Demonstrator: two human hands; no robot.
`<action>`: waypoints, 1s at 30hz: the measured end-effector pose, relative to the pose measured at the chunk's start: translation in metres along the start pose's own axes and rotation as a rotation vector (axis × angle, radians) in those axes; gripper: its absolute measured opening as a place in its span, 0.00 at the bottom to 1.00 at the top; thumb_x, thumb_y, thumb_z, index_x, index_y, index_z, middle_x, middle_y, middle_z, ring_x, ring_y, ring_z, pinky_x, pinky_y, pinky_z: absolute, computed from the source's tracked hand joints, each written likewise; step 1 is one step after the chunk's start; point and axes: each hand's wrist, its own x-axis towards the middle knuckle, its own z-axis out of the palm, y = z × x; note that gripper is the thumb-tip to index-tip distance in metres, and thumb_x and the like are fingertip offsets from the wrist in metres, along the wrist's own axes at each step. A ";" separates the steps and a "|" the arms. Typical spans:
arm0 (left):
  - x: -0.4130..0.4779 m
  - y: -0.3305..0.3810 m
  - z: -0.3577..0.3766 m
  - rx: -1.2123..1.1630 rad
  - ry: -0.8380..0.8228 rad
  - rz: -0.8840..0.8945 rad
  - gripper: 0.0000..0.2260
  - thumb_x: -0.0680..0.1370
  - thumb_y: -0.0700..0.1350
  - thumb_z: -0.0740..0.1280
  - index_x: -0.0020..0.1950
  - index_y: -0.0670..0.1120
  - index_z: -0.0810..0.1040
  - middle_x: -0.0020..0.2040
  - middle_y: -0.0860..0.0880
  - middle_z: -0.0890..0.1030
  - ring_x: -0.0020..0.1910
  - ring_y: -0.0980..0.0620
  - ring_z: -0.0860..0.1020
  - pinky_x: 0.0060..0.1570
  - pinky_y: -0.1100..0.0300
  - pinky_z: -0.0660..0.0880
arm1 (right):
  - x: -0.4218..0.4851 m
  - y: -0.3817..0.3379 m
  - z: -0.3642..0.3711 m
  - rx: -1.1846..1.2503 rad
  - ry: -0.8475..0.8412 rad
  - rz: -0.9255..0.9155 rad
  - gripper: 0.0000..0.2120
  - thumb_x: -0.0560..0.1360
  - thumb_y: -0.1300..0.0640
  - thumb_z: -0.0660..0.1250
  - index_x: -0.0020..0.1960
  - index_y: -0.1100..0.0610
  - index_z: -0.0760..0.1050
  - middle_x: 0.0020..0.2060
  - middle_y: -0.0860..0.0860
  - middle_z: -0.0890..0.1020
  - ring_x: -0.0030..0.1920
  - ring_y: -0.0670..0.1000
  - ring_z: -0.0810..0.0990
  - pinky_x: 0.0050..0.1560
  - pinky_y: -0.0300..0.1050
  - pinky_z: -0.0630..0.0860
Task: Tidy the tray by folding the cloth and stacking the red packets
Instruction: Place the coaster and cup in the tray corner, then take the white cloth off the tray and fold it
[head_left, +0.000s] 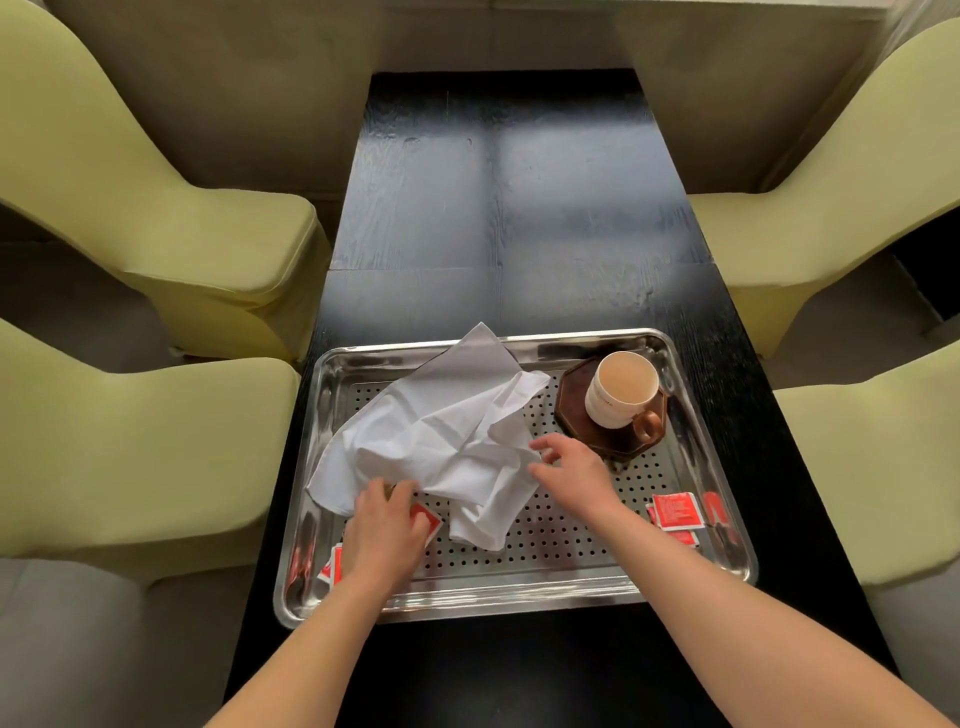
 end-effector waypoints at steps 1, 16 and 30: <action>0.006 0.000 -0.003 0.019 -0.006 -0.002 0.20 0.78 0.49 0.62 0.70 0.53 0.71 0.71 0.42 0.66 0.68 0.43 0.66 0.64 0.47 0.69 | 0.003 -0.005 0.004 -0.014 -0.018 -0.019 0.17 0.76 0.54 0.68 0.64 0.48 0.78 0.57 0.50 0.78 0.57 0.52 0.77 0.50 0.44 0.71; 0.055 0.006 -0.014 -0.131 -0.160 -0.075 0.23 0.77 0.49 0.62 0.70 0.42 0.70 0.77 0.44 0.62 0.76 0.43 0.56 0.72 0.46 0.62 | 0.051 -0.046 0.027 -0.182 -0.073 -0.139 0.33 0.77 0.44 0.68 0.78 0.43 0.58 0.74 0.53 0.67 0.73 0.57 0.67 0.70 0.56 0.68; 0.053 0.006 -0.023 -0.465 -0.149 -0.188 0.19 0.77 0.45 0.66 0.67 0.43 0.72 0.67 0.43 0.70 0.60 0.47 0.72 0.57 0.53 0.70 | 0.024 -0.101 -0.022 0.807 0.328 0.006 0.08 0.71 0.67 0.74 0.44 0.55 0.84 0.40 0.49 0.86 0.44 0.50 0.83 0.54 0.49 0.81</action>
